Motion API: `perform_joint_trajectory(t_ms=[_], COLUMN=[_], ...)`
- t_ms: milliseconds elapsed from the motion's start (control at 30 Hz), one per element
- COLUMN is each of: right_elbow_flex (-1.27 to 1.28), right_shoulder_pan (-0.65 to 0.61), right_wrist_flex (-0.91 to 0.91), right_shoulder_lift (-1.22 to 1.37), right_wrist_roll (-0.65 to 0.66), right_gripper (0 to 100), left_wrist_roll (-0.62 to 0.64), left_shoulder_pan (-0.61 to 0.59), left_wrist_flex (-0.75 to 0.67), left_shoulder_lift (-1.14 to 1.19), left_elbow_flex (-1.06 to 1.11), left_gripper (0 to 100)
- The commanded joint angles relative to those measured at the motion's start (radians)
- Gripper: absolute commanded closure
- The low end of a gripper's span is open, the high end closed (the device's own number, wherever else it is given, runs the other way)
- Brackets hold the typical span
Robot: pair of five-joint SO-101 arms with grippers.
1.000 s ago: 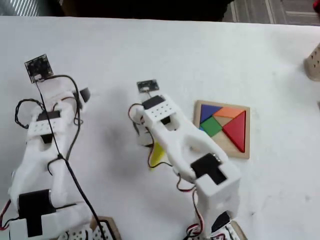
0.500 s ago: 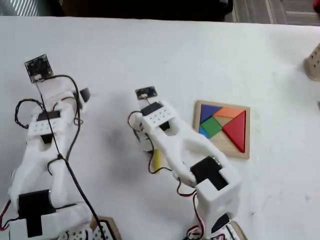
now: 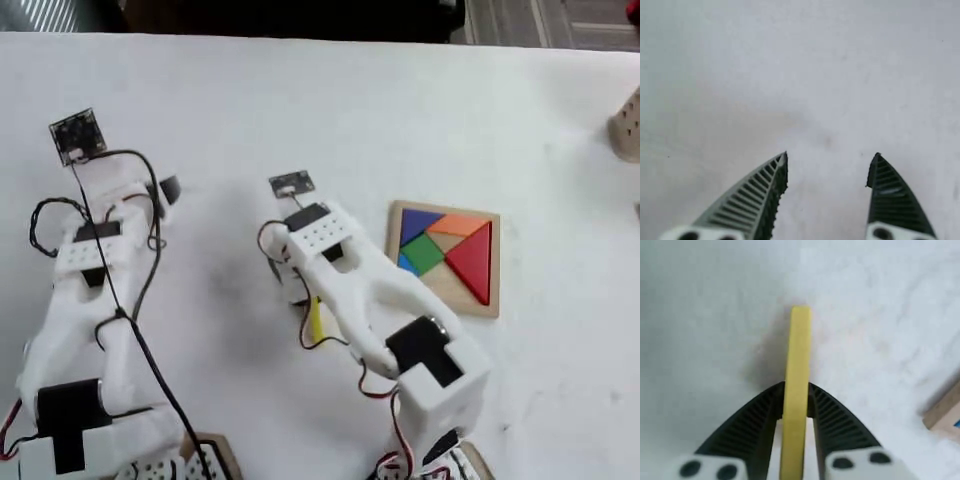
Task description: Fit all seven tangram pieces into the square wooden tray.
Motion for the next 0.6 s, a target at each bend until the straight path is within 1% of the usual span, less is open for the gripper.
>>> perform_joint_trajectory(t_ms=[0,67,133,300,433,567], right_elbow_flex=[0.0,0.002,0.023,0.127,0.18,0.184], right_shoulder_pan=[-0.012,-0.007,0.004,0.065,0.176,0.311], right_wrist_flex=[0.108,0.189,0.248,0.263,0.262,0.26], right_shoulder_lift=[-0.162,-0.228,-0.294,-0.484,-0.604,-0.654], right_wrist_roll=[0.166,0.262,0.387,0.732,0.98,1.221], right_gripper=[98.1,98.1,98.1,98.1,98.1,98.1], left_wrist_roll=[-0.006,-0.006,-0.006,-0.006,-0.006,-0.006], left_shoulder_pan=[0.013,0.013,0.013,0.013,0.013,0.013], left_wrist_flex=[-0.029,-0.029,-0.029,-0.029,-0.029,-0.029], left_shoulder_lift=[-0.002,-0.002,-0.002,-0.002,-0.002,-0.002], left_elbow_flex=[-0.011,-0.011,-0.011,-0.011,-0.011,-0.008], left_gripper=[73,73,73,73,73,73])
